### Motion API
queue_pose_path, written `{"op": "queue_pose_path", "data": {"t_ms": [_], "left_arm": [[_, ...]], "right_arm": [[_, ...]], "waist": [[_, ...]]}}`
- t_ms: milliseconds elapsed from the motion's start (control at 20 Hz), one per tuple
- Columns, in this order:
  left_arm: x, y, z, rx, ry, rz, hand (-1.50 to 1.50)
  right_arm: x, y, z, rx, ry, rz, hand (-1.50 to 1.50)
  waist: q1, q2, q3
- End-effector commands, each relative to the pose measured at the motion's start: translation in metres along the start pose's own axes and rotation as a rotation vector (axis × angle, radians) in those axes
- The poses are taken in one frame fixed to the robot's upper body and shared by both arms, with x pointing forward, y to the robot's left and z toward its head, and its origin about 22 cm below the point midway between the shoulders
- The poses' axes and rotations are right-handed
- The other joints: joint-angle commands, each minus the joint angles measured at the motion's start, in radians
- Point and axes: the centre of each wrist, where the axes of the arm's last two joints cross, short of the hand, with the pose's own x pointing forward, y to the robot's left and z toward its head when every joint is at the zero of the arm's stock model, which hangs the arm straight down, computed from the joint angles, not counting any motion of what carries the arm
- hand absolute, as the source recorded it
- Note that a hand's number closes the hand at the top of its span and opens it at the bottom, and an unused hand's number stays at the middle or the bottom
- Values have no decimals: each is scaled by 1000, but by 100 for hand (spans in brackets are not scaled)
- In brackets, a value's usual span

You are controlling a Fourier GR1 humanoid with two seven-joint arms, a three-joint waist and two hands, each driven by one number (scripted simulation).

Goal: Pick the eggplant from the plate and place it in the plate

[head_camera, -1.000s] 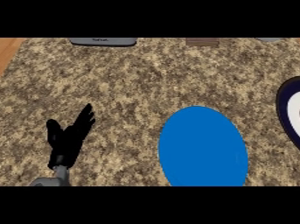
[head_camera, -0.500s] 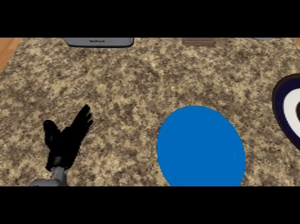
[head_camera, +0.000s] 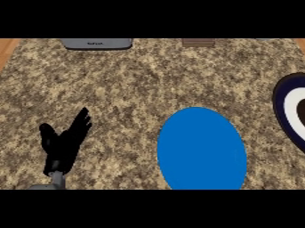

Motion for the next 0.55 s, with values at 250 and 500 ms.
{"op": "queue_pose_path", "data": {"t_ms": [250, 500], "left_arm": [[-6, -3, 5, 13, 21, 2, 0], [-8, 5, 5, 4, 22, 5, 0]], "right_arm": [[-8, -26, 45, 123, -110, -43, -150], [-18, -20, 57, 123, -102, -40, -150]], "waist": [[-6, -5, -1], [-8, -5, 0]]}}
